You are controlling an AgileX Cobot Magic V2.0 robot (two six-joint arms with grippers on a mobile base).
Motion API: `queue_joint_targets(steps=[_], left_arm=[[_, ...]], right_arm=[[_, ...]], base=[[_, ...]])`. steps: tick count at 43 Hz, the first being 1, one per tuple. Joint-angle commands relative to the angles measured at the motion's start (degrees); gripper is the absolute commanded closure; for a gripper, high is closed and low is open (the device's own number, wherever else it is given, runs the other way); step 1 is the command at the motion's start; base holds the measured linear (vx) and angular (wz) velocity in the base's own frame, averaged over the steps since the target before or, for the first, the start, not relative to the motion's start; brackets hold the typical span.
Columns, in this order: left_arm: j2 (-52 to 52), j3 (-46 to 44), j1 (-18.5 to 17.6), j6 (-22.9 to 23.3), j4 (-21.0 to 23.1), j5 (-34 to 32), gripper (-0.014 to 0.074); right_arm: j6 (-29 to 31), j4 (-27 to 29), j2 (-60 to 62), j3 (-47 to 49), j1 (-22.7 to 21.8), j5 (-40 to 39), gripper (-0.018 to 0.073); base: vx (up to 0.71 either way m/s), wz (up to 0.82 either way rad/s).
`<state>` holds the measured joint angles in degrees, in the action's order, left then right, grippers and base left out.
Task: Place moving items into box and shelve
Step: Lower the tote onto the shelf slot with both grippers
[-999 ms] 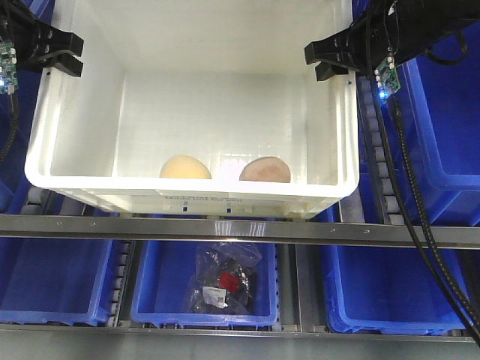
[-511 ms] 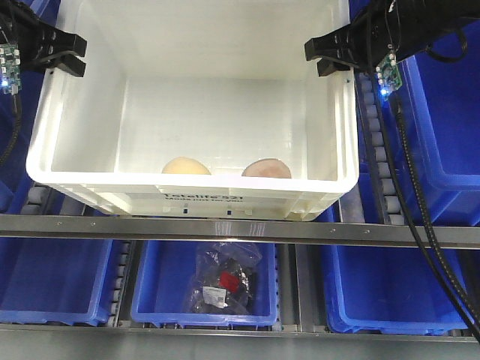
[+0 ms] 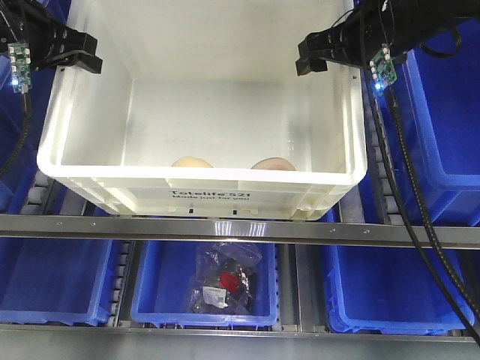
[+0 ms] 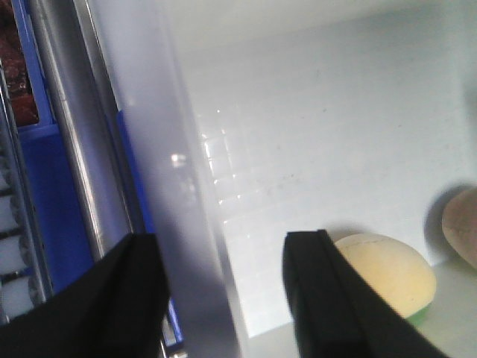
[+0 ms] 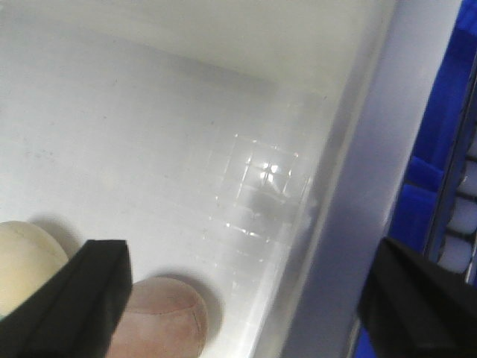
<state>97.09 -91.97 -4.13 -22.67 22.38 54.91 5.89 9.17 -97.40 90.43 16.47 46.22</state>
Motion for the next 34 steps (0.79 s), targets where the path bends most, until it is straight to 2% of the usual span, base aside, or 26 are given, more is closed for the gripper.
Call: queue_joint_targets(steps=[1,11,18,24,25,34], left_arm=[[-3.2,-2.0,-0.5,-0.3,1.2,-3.8,0.0097],[-3.2,-2.0,-0.5,-0.2,-2.3,-3.4,0.0098],[-3.2,-2.0,-0.5,2.2,-3.8,-3.4,0.0098],[-3.3,-2.0,-0.5,6.5,-3.8,-4.6,0.0098],[-3.3,-2.0,-0.5,10.0,-3.8,-4.2,0.0098],[-3.3,-2.0,-0.5,7.6,-1.6,-3.8,0.0098]], right_arm=[[0.8,-2.0,3.3,2.3,0.2,-4.7,-0.0127],[0.8,-7.7,3.3,2.3,0.2,-3.5,-0.0106],[0.6,-9.7,3.3,2.3,0.2,-2.6,-0.0085],[-1.6,-9.8,3.3,2.3,0.2,-2.4,-0.0069],[-7.8,-8.8,3.3,2.3,0.2,-3.0,-0.0045],[-7.9,-6.3,3.3,2.3,0.2,-2.6,-0.0034]], base=[[0.00,0.00],[0.00,0.00],[0.00,0.00],[0.00,0.00],[0.00,0.00],[0.00,0.00]])
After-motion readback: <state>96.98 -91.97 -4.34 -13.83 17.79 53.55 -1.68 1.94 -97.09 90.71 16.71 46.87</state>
